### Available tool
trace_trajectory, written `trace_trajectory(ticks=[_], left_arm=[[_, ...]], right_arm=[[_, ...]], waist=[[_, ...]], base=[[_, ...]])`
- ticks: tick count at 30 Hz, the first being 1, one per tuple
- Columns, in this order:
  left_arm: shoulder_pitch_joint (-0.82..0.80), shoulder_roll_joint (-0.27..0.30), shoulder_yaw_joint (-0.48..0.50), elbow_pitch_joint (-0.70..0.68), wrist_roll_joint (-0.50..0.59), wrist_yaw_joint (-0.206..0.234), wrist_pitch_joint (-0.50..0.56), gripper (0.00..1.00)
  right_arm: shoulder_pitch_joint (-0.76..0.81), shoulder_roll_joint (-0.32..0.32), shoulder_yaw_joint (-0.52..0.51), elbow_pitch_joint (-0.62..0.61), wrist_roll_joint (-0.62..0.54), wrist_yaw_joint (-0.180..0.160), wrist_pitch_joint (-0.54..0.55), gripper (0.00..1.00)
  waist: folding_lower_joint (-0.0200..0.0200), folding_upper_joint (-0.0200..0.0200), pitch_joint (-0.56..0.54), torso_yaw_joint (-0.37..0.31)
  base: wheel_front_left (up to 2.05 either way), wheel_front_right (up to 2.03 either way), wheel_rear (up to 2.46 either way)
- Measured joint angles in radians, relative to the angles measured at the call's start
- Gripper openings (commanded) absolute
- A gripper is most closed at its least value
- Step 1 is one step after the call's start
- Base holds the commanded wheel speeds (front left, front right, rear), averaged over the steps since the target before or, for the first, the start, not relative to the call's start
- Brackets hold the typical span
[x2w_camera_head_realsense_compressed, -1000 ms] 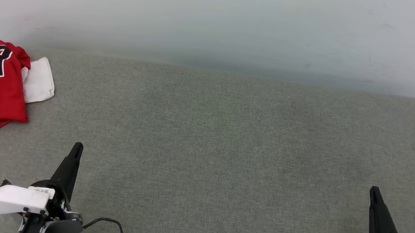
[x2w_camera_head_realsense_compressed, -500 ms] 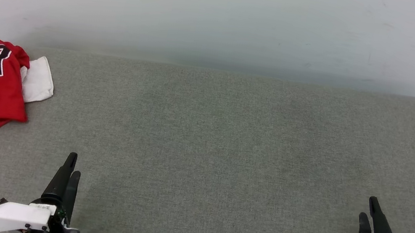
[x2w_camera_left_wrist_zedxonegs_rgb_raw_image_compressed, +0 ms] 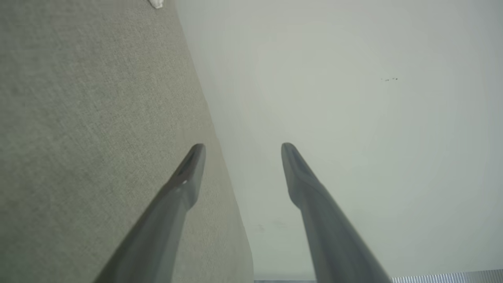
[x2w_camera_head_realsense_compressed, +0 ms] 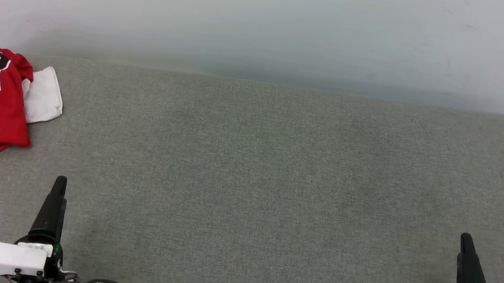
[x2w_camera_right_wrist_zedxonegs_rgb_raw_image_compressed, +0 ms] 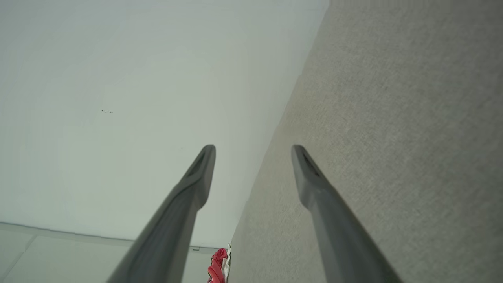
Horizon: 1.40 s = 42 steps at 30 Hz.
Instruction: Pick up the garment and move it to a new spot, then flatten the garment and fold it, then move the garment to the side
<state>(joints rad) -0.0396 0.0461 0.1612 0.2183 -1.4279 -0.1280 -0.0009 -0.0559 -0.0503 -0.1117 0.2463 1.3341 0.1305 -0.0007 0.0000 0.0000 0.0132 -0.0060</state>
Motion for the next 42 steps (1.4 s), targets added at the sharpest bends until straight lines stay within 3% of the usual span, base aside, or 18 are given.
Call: trace_trajectory(ticks=[18,24,29,37,42], left_arm=[[0.0,0.001,0.09,-0.124,0.343,0.007,-0.065,1.0],[0.001,0.001,0.02,-0.248,0.579,0.07,-0.092,1.0],[0.016,0.001,-0.036,-0.29,0.693,0.119,-0.105,1.0],[0.036,0.002,-0.11,-0.308,0.877,0.157,-0.127,1.0],[0.037,0.034,-0.18,-0.314,0.97,0.208,-0.143,1.0]], right_arm=[[-0.002,0.0,0.027,-0.165,-0.51,0.0,-0.063,1.0],[-0.005,0.0,0.051,-0.23,-0.694,0.0,-0.089,1.0],[-0.005,0.0,0.064,-0.253,-0.801,0.0,-0.105,1.0],[-0.005,0.0,0.089,-0.278,-0.944,0.0,-0.128,1.0],[-0.005,0.0,0.086,-0.283,-1.018,0.0,-0.141,1.0]], waist=[[0.0,0.0,0.012,-0.007],[0.0,0.0,0.02,-0.01],[0.0,0.0,0.026,-0.011],[0.0,0.0,0.032,-0.015],[0.0,0.0,0.034,-0.017]], base=[[0.0,0.0,0.0],[0.0,0.0,0.0],[0.0,0.0,0.0],[0.0,0.0,0.0],[0.0,0.0,0.0]])
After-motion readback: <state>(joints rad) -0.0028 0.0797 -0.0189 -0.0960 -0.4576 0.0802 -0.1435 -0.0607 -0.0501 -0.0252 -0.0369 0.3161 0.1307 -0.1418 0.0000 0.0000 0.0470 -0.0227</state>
